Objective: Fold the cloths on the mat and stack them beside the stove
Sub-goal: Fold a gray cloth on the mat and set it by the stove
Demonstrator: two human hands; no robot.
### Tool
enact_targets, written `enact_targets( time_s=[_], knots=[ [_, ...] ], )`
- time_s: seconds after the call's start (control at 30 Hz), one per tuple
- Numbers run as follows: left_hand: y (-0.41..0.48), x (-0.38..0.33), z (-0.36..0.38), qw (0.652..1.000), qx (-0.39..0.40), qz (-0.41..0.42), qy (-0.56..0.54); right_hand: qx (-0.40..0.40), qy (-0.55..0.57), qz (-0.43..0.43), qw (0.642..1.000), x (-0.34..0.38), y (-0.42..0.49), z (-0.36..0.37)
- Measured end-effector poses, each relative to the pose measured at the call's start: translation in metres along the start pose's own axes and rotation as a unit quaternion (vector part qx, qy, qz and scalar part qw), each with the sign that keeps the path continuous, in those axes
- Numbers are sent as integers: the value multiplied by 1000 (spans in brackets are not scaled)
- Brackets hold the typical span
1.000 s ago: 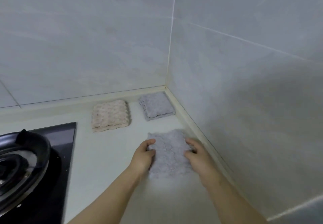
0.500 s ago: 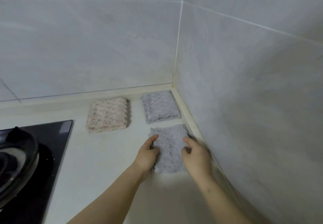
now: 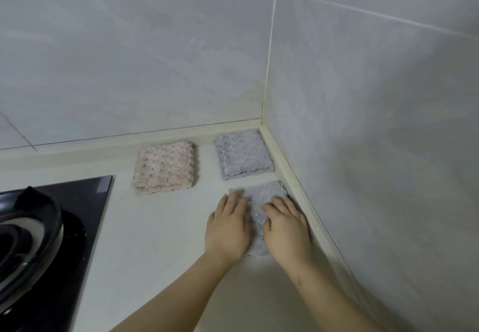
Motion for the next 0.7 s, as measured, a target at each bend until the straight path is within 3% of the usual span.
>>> enact_targets(
  time_s=[0.07, 0.2, 0.37, 0.6, 0.7],
  knots=[
    [6, 2, 9, 999, 31, 2, 27, 12, -3, -8, 1000, 1, 6, 2],
    [9, 7, 22, 993, 61, -10, 102, 127, -38, -3, 991, -7, 13, 18],
    [8, 11, 31, 992, 60, -15, 111, 115, -46, 19, 992, -13, 9, 27],
    [11, 15, 22, 985, 129, -19, 113, 166, -56, 17, 984, -13, 10, 23],
    [11, 16, 14, 987, 124, -14, 100, 178, -29, 34, 983, -7, 13, 14]
  ],
)
Point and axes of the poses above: each hand's wrist, its own y-axis towards the middle knuckle, its own z-axis out of the palm, x = y × z, the point moved 3 cm from there along y, towards the middle knuckle, and after that the axes turned 8 degrees about z, right-handed, at the moved point
